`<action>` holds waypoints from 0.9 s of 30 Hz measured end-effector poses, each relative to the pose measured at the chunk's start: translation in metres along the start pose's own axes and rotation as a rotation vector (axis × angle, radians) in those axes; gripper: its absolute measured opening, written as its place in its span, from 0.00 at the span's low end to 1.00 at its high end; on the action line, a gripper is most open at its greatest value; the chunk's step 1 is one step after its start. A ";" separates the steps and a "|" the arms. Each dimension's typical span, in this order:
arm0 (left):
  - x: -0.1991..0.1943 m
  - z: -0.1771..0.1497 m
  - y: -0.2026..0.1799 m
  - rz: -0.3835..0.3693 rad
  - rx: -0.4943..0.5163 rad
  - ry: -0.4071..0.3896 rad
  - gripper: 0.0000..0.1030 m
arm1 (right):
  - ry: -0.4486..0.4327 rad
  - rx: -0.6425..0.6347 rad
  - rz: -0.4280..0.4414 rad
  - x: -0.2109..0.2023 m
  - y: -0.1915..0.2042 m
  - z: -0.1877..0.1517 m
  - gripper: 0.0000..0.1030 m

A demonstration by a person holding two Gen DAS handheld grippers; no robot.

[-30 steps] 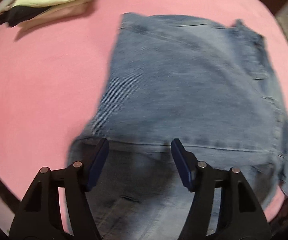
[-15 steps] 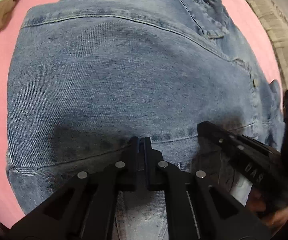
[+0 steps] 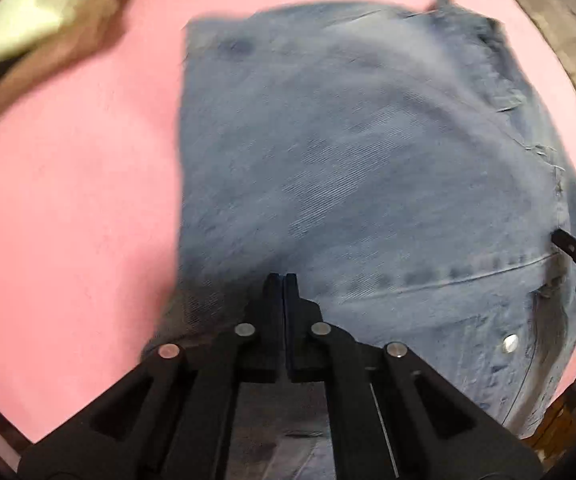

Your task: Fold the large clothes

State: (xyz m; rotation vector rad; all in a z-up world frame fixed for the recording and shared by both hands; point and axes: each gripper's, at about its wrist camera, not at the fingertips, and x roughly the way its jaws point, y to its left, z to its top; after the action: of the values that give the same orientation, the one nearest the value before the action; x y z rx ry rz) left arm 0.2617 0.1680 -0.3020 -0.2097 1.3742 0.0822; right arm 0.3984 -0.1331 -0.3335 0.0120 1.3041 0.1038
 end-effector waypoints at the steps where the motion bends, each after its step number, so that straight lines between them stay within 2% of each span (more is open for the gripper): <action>1: -0.003 0.004 -0.007 -0.050 0.014 -0.009 0.01 | -0.010 0.020 0.096 -0.002 0.012 0.004 0.00; 3: -0.001 0.013 -0.022 -0.108 0.041 -0.009 0.01 | -0.008 0.055 0.245 0.000 0.039 0.012 0.00; 6: 0.014 0.033 -0.040 -0.116 0.050 -0.008 0.01 | 0.047 0.116 0.429 0.024 0.086 0.020 0.00; 7: 0.017 0.040 -0.040 -0.123 0.034 -0.012 0.01 | 0.054 0.127 0.445 0.029 0.096 0.020 0.00; 11: 0.025 0.073 -0.038 -0.139 -0.050 -0.053 0.01 | 0.020 0.206 0.430 0.061 0.119 0.038 0.00; 14: 0.027 0.097 -0.029 -0.118 -0.043 -0.082 0.01 | 0.012 0.093 0.436 0.075 0.125 0.050 0.00; 16: 0.024 0.100 -0.008 -0.091 -0.016 -0.107 0.01 | -0.006 0.043 0.436 0.082 0.122 0.060 0.00; 18: 0.026 0.110 0.004 -0.073 0.008 -0.121 0.01 | -0.054 0.063 0.372 0.080 0.103 0.064 0.00; 19: 0.024 0.111 0.016 -0.034 0.024 -0.133 0.01 | -0.071 0.095 0.350 0.079 0.089 0.064 0.00; 22: 0.025 0.119 0.044 0.072 0.008 -0.168 0.01 | -0.138 0.269 0.202 0.077 0.035 0.060 0.00; 23: 0.027 0.121 0.053 0.077 -0.009 -0.171 0.01 | -0.154 0.310 0.172 0.076 0.023 0.058 0.00; 24: 0.026 0.122 0.065 0.097 -0.020 -0.173 0.01 | -0.167 0.339 0.187 0.075 0.009 0.056 0.00; 25: 0.024 0.121 0.074 0.118 -0.019 -0.176 0.01 | -0.169 0.341 0.188 0.075 0.006 0.056 0.00; 27: 0.024 0.121 0.083 0.099 -0.021 -0.174 0.01 | -0.177 0.290 0.120 0.074 0.012 0.059 0.00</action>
State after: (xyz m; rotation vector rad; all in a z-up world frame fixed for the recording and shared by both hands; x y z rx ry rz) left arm 0.3682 0.2713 -0.3115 -0.1485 1.2105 0.1933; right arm 0.4741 -0.1122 -0.3886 0.3403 1.1318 0.0149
